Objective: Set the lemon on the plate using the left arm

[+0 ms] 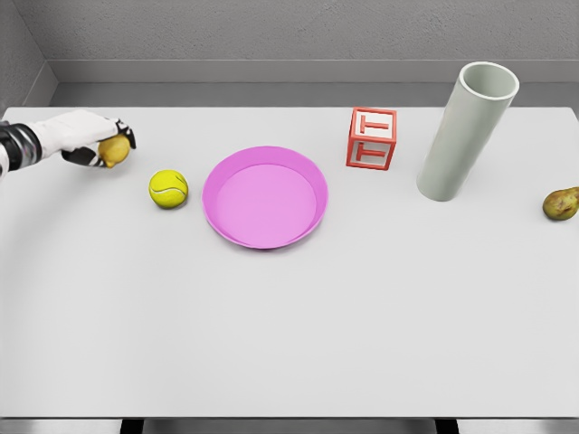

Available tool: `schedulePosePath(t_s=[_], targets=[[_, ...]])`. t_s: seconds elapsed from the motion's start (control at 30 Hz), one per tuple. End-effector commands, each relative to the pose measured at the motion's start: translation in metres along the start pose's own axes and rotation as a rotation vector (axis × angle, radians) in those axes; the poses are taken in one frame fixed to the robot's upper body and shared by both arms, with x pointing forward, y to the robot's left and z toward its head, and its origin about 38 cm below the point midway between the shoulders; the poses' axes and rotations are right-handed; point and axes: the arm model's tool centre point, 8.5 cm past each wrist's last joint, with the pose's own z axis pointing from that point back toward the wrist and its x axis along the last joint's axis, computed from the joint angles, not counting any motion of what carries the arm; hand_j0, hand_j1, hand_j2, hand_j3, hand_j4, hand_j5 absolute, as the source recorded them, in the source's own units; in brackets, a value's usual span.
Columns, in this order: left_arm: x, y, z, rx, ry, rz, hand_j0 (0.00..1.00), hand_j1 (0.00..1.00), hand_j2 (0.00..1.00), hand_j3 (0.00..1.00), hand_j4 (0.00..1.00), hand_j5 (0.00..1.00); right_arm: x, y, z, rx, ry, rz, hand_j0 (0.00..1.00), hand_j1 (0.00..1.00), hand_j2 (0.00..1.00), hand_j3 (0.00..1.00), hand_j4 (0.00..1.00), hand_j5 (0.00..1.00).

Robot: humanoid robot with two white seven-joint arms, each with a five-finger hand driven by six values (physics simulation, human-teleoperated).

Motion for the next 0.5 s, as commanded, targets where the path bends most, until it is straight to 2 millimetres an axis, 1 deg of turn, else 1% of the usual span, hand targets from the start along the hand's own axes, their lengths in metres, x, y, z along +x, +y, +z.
schedulePosePath(t_s=[0.0,0.1,0.23,0.27,0.3,0.47], targets=[[0.004,0.007,-0.001,0.022,-0.012,-0.005,0.49,0.49,0.49,0.49,0.49,0.49,0.000,0.000,0.000,0.000,0.000,0.000,1.00,1.00,1.00,1.00,1.00,1.00],[0.010,0.012,-0.003,0.038,-0.031,-0.008,0.49,0.49,0.49,0.49,0.49,0.49,0.000,0.000,0.000,0.000,0.000,0.000,1.00,1.00,1.00,1.00,1.00,1.00],[0.016,0.012,-0.006,0.041,-0.043,-0.012,0.49,0.49,0.49,0.49,0.49,0.49,0.000,0.000,0.000,0.000,0.000,0.000,1.00,1.00,1.00,1.00,1.00,1.00],[0.019,0.016,-0.006,0.049,-0.051,-0.019,0.49,0.49,0.49,0.49,0.49,0.49,0.000,0.000,0.000,0.000,0.000,0.000,1.00,1.00,1.00,1.00,1.00,1.00],[0.020,0.013,-0.007,0.045,-0.054,-0.020,0.49,0.49,0.49,0.49,0.49,0.49,0.000,0.000,0.000,0.000,0.000,0.000,1.00,1.00,1.00,1.00,1.00,1.00],[0.033,0.016,-0.014,0.058,-0.085,-0.028,0.49,0.49,0.49,0.49,0.49,0.49,0.000,0.000,0.000,0.000,0.000,0.000,1.00,1.00,1.00,1.00,1.00,1.00]])
